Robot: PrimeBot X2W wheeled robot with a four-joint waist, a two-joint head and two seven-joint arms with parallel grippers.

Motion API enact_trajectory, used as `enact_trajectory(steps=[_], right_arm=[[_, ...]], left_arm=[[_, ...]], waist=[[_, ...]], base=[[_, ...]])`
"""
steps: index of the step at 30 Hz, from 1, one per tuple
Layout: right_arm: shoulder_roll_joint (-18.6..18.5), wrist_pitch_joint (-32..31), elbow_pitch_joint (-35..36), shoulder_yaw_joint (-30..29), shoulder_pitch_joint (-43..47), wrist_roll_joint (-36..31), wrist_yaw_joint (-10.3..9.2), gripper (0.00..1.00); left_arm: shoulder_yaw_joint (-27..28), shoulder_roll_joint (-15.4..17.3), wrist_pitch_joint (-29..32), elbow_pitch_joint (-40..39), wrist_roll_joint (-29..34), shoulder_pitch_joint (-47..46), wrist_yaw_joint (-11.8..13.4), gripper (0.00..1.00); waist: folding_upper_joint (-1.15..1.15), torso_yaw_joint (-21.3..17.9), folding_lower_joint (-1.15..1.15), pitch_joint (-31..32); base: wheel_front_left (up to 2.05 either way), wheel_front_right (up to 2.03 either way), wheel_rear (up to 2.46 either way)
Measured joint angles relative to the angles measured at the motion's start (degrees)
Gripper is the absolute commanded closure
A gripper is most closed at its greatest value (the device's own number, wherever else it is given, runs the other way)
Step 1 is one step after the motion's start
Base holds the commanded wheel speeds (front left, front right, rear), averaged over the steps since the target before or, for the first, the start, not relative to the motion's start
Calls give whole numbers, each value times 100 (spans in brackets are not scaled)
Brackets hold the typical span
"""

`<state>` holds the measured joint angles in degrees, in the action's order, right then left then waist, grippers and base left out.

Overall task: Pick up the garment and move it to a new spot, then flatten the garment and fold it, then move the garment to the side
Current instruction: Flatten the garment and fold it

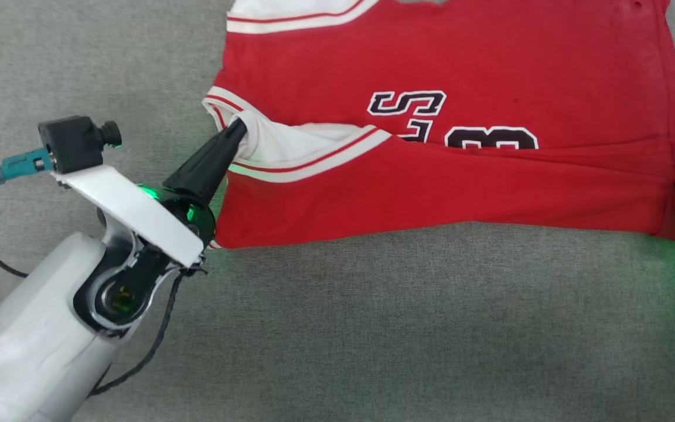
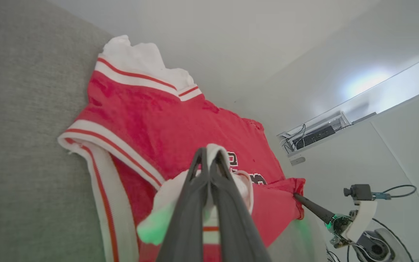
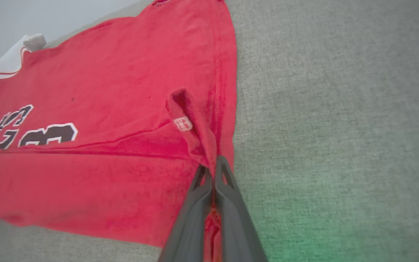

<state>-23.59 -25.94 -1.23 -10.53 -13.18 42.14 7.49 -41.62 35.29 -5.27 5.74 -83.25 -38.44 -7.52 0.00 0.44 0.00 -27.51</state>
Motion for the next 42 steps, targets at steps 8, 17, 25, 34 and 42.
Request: enact_trajectory(steps=[8, 17, 25, 34, 42], right_arm=[[30, 387, -381, 298, -385, -60, 1, 100], [-20, 699, -666, 486, -493, -137, 1, 0], [-114, 831, -524, 389, -218, -227, 0, 0], [1, 721, -126, 360, -85, -348, 0, 0], [130, 694, 40, 385, -85, -345, 0, 0]], left_arm=[[-212, -69, -58, 739, -174, -369, -3, 100], [-797, 92, -213, 953, 192, -614, -4, 0], [-1414, 860, -53, 321, 579, -994, 2, 0], [-2308, 1449, 1975, 281, 600, -1195, 325, 0], [-2410, 1255, 2684, 657, 102, -1197, 452, 0]], waist=[[0, -87, 0, -250], [0, -72, 0, -138], [0, 13, 0, 303], [0, 14, 0, 603], [0, -229, 0, 483]], base=[[0, 0, 0], [0, 0, 0], [0, 0, 0], [0, 0, 0], [0, 0, 0]])
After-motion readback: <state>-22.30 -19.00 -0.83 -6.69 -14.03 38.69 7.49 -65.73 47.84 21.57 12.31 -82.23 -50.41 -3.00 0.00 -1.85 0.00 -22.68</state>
